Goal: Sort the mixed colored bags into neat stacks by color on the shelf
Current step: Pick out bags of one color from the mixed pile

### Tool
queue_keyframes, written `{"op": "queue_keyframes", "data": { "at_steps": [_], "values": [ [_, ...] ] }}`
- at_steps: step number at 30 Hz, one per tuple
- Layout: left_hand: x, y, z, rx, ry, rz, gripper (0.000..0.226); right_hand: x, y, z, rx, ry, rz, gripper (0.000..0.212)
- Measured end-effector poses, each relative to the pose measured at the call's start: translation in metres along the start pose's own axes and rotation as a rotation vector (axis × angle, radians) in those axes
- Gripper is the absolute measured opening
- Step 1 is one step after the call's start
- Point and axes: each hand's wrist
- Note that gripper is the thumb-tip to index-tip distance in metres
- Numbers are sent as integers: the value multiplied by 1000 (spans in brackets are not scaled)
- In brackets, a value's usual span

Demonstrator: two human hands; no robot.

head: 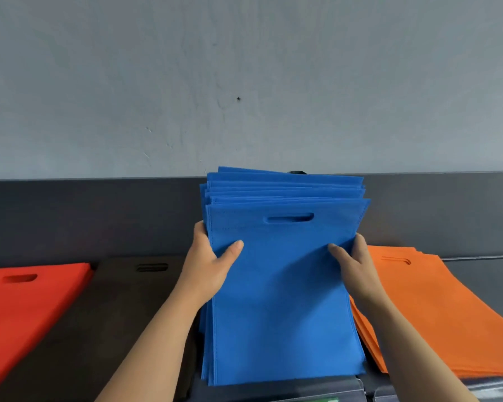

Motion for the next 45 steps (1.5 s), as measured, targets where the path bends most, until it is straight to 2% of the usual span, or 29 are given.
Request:
{"op": "queue_keyframes", "data": {
  "at_steps": [5,9,12,18,22,27,29,32,36,39,43,45],
  "values": [
    [-5,2,2,38,63,74,27,-9,8,-1,31,-91,-110,25],
    [8,-2,7,89,134,35,25,-29,13,3,54,-207,-123,26],
    [25,-6,16,155,182,-25,30,-48,14,10,45,-285,-34,32],
    [10,1,12,90,103,6,29,-35,18,7,25,-220,-34,47],
    [9,1,14,85,100,15,24,-35,19,6,38,-212,-71,43],
    [21,0,21,184,174,-11,18,-45,17,14,52,-251,-84,38],
    [18,-2,23,203,180,-18,16,-40,13,14,13,-221,-67,41],
    [15,-1,22,213,178,-56,15,-22,7,11,-46,-78,-56,41],
    [19,-2,26,193,152,-57,17,-7,1,7,-96,42,-45,24],
    [25,-6,30,154,100,-41,19,-12,-1,8,-102,89,12,19],
    [25,-6,28,-1,-103,-34,29,-24,-8,12,-106,155,86,19],
    [9,-2,17,-91,-207,29,22,-23,-13,13,-85,197,92,17]
  ]
}}
Point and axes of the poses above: each hand's wrist, its own z-axis towards the middle knuckle, its own y-axis out of the palm, x = y × z
